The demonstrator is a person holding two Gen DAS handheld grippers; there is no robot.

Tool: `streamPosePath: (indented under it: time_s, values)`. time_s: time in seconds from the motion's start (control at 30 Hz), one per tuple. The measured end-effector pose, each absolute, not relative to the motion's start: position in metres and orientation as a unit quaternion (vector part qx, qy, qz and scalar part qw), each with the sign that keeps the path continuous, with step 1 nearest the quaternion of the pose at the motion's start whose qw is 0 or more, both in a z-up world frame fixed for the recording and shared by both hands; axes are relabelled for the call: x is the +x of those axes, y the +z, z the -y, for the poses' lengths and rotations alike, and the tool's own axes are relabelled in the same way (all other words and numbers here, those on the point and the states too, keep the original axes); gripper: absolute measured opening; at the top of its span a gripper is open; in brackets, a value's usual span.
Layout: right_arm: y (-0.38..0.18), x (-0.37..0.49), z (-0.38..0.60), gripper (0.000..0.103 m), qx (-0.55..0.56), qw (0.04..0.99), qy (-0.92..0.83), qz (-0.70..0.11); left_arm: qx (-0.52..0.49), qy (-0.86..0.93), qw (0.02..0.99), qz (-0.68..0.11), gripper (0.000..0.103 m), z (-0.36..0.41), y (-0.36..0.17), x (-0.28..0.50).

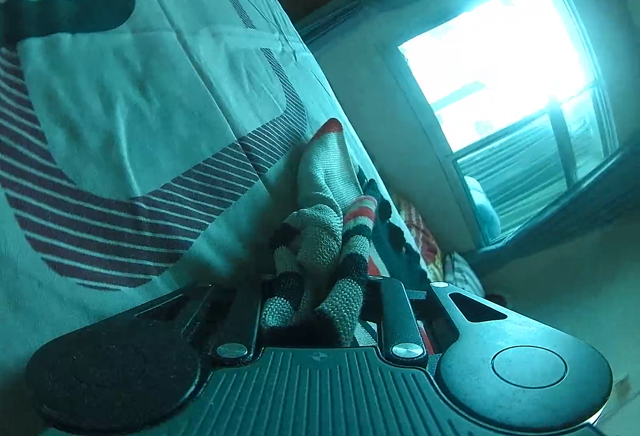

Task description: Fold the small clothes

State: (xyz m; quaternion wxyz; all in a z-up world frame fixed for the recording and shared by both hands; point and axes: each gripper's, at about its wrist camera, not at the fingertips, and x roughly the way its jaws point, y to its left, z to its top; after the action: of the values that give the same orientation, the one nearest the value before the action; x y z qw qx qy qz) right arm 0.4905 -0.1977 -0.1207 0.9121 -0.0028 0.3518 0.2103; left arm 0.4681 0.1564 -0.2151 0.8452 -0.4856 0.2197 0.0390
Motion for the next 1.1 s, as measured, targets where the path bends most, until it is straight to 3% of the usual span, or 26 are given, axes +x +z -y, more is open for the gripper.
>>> streamPosePath:
  time_s: [0.33,0.67,0.8,0.9,0.97,1.0,1.03,1.07,1.1]
  values:
    - [-0.131,0.481,0.194,0.0,-0.029,0.923,0.215,-0.317,-0.503,-0.003,0.837,-0.218,0.02,-0.164,-0.197,0.478]
    - [-0.135,0.476,0.191,0.0,-0.019,0.935,0.192,-0.298,-0.4,-0.139,0.881,-0.21,0.02,-0.08,-0.075,0.509]
    - [-0.13,0.491,0.237,0.0,0.153,0.905,0.209,-0.338,-0.314,-0.194,0.894,-0.253,0.02,-0.002,-0.048,0.53]
    - [-0.124,0.463,0.33,0.021,0.31,0.899,0.122,-0.286,-0.248,-0.217,0.895,-0.301,0.02,0.063,-0.055,0.543]
    - [-0.123,0.443,0.388,0.023,0.35,0.887,0.08,-0.289,-0.193,-0.222,0.886,-0.358,0.021,0.11,-0.076,0.553]
    - [-0.123,0.436,0.413,0.028,0.371,0.878,0.069,-0.293,-0.165,-0.224,0.877,-0.391,0.028,0.13,-0.09,0.557]
    - [-0.123,0.428,0.436,0.039,0.392,0.87,0.063,-0.292,-0.129,-0.238,0.864,-0.425,0.049,0.153,-0.107,0.56]
    - [-0.12,0.422,0.453,0.048,0.4,0.868,0.052,-0.291,-0.096,-0.251,0.864,-0.425,0.06,0.169,-0.114,0.553]
    - [-0.116,0.416,0.466,0.058,0.403,0.868,0.046,-0.286,-0.071,-0.262,0.876,-0.399,0.082,0.177,-0.108,0.539]
